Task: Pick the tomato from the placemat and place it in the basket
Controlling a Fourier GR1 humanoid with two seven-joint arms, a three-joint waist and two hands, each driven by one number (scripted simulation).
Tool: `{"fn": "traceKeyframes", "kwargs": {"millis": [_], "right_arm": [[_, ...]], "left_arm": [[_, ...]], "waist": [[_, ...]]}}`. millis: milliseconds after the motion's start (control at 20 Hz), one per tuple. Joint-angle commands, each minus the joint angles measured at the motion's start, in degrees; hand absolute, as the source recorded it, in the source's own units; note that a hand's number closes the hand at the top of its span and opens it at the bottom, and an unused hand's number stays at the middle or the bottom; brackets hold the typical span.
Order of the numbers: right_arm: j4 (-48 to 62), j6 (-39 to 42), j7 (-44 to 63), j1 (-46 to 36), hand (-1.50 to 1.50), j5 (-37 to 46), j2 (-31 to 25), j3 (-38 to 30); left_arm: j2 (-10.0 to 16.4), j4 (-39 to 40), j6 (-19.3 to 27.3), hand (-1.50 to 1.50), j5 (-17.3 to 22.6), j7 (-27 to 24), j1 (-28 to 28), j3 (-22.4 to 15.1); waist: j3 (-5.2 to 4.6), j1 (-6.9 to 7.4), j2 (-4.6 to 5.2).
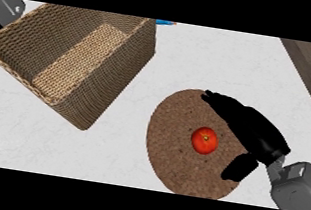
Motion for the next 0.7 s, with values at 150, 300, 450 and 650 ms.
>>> {"fn": "traceKeyframes", "kwargs": {"millis": [150,300,450,650], "right_arm": [[2.22,-1.00,1.40,0.90,-1.50,2.46,0.67,1.50],[3.18,-1.53,1.86,1.66,-1.50,3.46,0.67,2.01],[3.73,-1.46,2.47,1.42,-1.50,4.01,1.50,2.77],[4.87,-1.28,2.09,1.96,-1.50,4.52,1.97,3.88]], "left_arm": [[-3.65,-10.95,-2.05,0.00,4.85,-7.12,-17.35,-4.69],[-4.21,-10.35,-2.38,0.00,4.12,-7.66,-17.79,-4.39],[-4.68,-9.84,-3.36,0.00,3.58,-7.73,-18.74,-4.67],[-4.64,-9.76,-3.72,0.00,2.67,-8.30,-19.92,-3.77]], "waist": [[-0.32,-1.41,0.46],[-0.30,-1.36,0.37],[-0.36,-0.96,0.53],[-0.23,-0.61,0.69]]}}
